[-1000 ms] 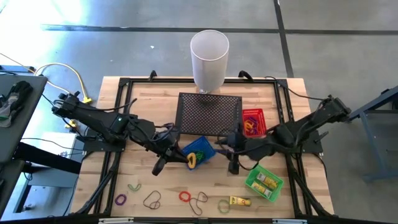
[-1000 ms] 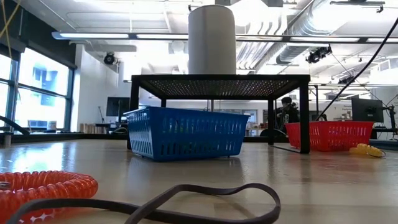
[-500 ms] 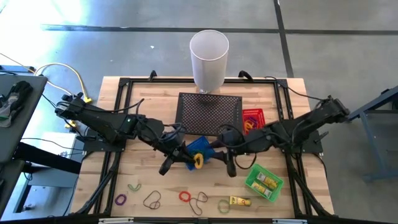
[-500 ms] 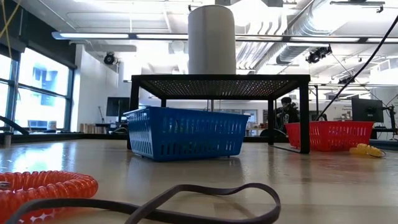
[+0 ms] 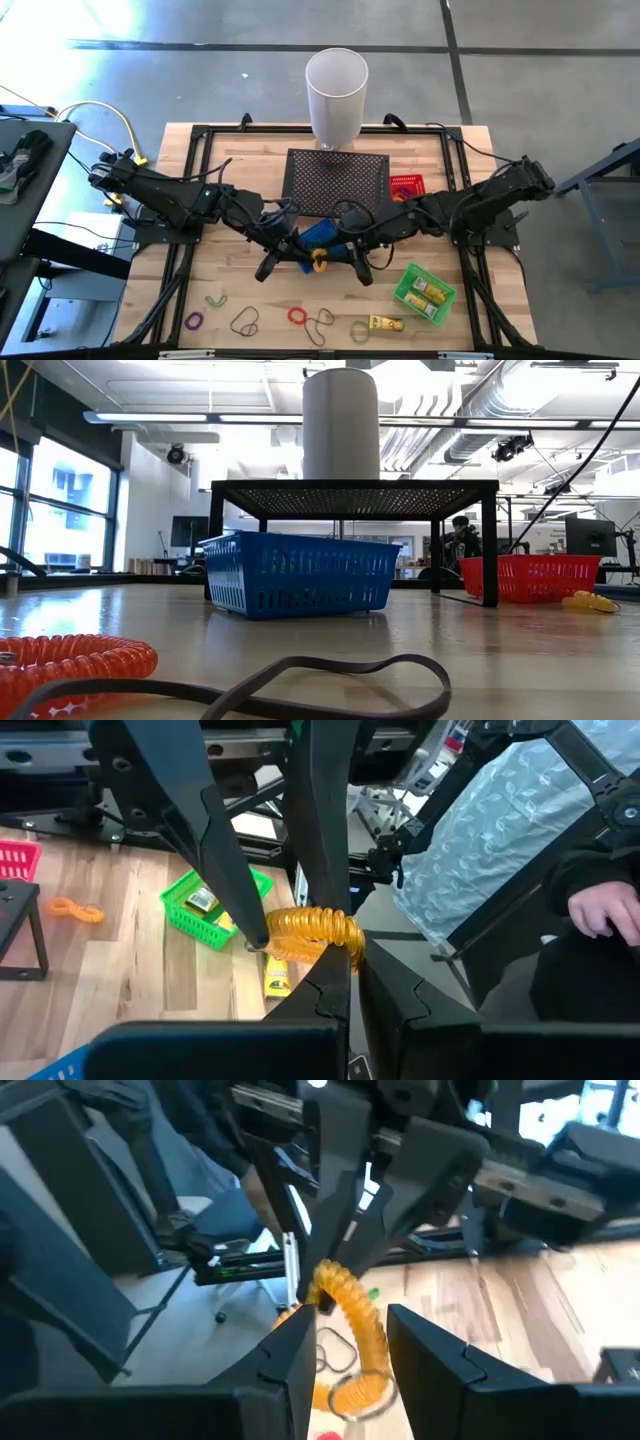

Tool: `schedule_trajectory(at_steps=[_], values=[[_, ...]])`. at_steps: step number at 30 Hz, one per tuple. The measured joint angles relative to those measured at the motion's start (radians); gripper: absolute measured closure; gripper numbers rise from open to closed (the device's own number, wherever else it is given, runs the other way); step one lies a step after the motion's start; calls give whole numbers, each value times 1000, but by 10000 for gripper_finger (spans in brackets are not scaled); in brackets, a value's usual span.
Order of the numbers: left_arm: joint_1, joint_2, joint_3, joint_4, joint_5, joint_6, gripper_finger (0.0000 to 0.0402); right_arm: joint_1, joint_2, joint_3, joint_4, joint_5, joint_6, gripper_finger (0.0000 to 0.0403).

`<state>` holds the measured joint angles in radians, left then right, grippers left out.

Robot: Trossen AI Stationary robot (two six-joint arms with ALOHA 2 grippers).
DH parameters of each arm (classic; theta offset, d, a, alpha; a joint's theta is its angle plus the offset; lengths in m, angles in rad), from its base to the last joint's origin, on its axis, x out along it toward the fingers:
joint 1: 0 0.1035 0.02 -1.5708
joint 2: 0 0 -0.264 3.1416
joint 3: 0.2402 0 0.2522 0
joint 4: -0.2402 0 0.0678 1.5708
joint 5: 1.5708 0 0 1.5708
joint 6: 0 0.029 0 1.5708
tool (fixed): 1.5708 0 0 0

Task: Pick & Place Office Desk Supplies
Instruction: Put the yellow spring keychain into the red bin

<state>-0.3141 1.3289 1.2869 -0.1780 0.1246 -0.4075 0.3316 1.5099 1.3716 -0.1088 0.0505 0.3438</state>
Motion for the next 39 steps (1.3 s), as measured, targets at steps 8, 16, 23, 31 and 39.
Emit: schedule_trajectory(at_steps=[8, 16, 23, 31, 39], values=[[0, 0, 0, -1, -4, -2, 400, -43, 27, 2, 35, -135, -17, 299], [0, 0, 0, -5, -38, -3, 400, -53, 37, 2, 36, -203, -47, 369], [-1, 0, 0, -15, -54, -3, 396, -50, 37, 2, 35, -225, -61, 388], [-59, 3, 0, -22, -166, -3, 306, -27, 35, 1, 13, -249, -83, 393], [-86, 17, 0, -24, -166, -8, 238, 32, -24, 1, -156, -124, -63, 394]])
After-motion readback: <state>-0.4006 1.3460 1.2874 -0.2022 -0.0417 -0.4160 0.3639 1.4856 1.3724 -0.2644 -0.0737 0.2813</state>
